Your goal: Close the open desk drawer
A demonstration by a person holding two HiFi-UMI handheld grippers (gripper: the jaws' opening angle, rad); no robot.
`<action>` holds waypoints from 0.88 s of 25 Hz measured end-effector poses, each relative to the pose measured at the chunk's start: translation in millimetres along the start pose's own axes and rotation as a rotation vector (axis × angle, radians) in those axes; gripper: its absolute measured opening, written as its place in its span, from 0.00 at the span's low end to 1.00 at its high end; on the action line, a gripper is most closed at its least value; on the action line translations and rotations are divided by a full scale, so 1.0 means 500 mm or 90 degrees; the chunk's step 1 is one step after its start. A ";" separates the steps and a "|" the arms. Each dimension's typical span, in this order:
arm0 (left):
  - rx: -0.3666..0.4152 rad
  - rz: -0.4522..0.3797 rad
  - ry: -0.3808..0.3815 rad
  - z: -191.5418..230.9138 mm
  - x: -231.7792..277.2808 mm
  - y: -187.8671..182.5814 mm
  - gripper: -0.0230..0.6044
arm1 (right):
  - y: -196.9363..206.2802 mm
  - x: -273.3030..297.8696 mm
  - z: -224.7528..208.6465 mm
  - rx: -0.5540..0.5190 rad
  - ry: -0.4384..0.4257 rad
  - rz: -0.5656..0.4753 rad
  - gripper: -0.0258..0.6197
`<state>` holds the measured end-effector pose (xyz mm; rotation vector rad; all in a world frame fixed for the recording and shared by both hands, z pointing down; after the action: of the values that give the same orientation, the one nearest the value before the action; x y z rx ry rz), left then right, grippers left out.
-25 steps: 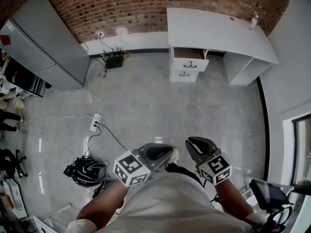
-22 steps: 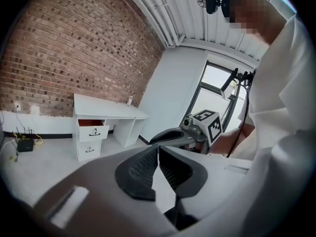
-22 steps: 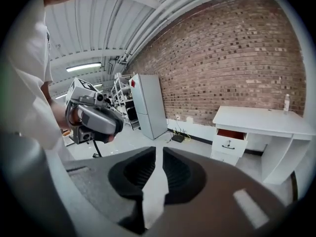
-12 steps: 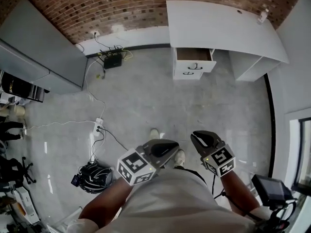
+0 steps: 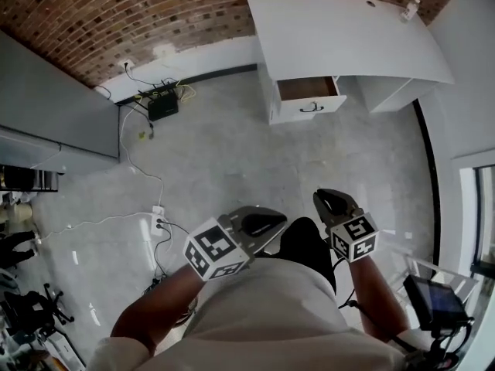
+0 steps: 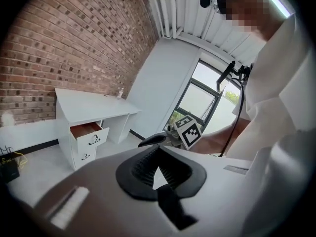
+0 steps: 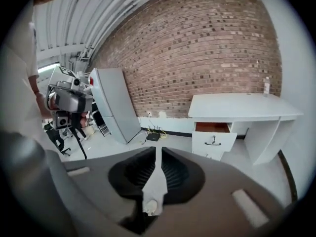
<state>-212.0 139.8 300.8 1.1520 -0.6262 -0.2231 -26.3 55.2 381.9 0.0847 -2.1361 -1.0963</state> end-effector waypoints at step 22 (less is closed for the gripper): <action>0.025 0.113 0.081 0.316 0.325 -0.016 0.04 | 0.026 0.436 -0.535 0.591 -0.005 -0.094 0.10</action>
<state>-168.9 -63.7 390.8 1.1312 -0.6184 0.0136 -16.0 -198.0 616.8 0.6688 -2.4971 -0.0918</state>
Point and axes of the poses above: the fingertips, and each gripper's own axes: x forward along the fingers, z to its left, y out of its underside, the point moved 8 cm from there along -x, backward along the fingers, and after that the axes turned 12 degrees about x, right-handed, at the moved point
